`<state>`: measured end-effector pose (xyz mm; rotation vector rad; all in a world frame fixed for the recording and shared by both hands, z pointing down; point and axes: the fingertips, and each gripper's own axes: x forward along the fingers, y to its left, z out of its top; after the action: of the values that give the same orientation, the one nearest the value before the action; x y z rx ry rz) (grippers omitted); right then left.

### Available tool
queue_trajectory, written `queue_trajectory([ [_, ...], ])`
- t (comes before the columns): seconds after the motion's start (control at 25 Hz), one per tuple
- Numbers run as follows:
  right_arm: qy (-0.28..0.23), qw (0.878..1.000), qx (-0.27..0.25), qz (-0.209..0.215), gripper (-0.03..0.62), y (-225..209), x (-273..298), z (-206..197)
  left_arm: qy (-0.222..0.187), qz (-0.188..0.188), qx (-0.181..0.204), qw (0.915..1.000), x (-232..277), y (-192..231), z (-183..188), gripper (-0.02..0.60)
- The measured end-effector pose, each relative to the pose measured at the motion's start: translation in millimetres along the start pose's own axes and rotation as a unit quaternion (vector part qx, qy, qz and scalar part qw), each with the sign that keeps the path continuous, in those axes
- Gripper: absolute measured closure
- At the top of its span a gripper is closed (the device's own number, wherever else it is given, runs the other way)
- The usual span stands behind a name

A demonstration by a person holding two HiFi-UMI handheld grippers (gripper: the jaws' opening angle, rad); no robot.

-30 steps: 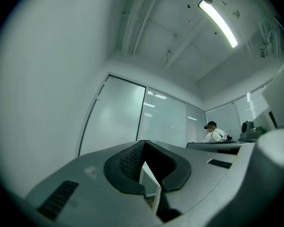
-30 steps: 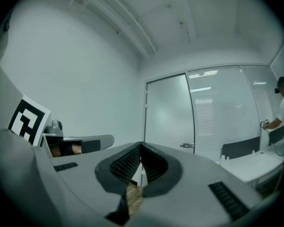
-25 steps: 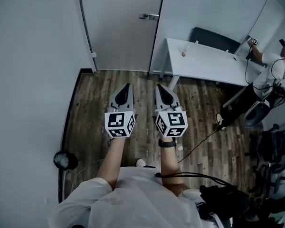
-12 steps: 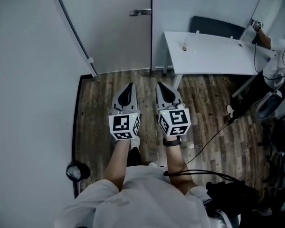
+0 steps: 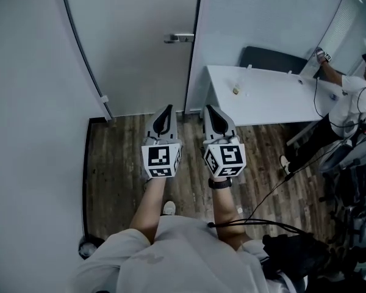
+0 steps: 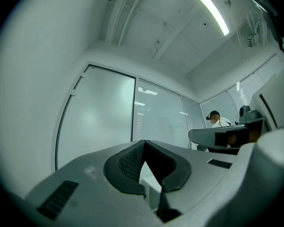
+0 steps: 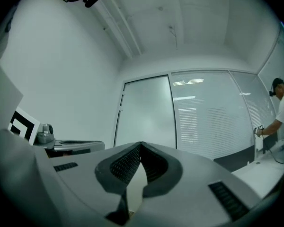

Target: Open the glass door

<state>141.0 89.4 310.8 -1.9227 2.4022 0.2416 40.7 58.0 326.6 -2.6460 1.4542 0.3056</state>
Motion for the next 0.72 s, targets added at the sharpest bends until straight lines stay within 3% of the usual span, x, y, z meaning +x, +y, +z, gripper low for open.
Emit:
queue_trajectory([
  [0.28, 0.053, 0.998, -0.017, 0.021, 0.592, 31.9, 89.4, -46.3, 0.012, -0.004, -0.034, 0.9993, 52.8, 71.7, -37.2, 0.581],
  [0.4, 0.068, 0.997, -0.025, 0.020, 0.592, 22.4, 108.6, -56.7, 0.023, -0.014, -0.047, 0.9986, 72.6, 74.1, -54.9, 0.581],
  [0.72, 0.073, 0.997, -0.006, 0.027, 0.592, -18.4, 157.2, -89.5, 0.028, -0.014, -0.028, 0.9991, 124.7, 76.9, -79.9, 0.581],
])
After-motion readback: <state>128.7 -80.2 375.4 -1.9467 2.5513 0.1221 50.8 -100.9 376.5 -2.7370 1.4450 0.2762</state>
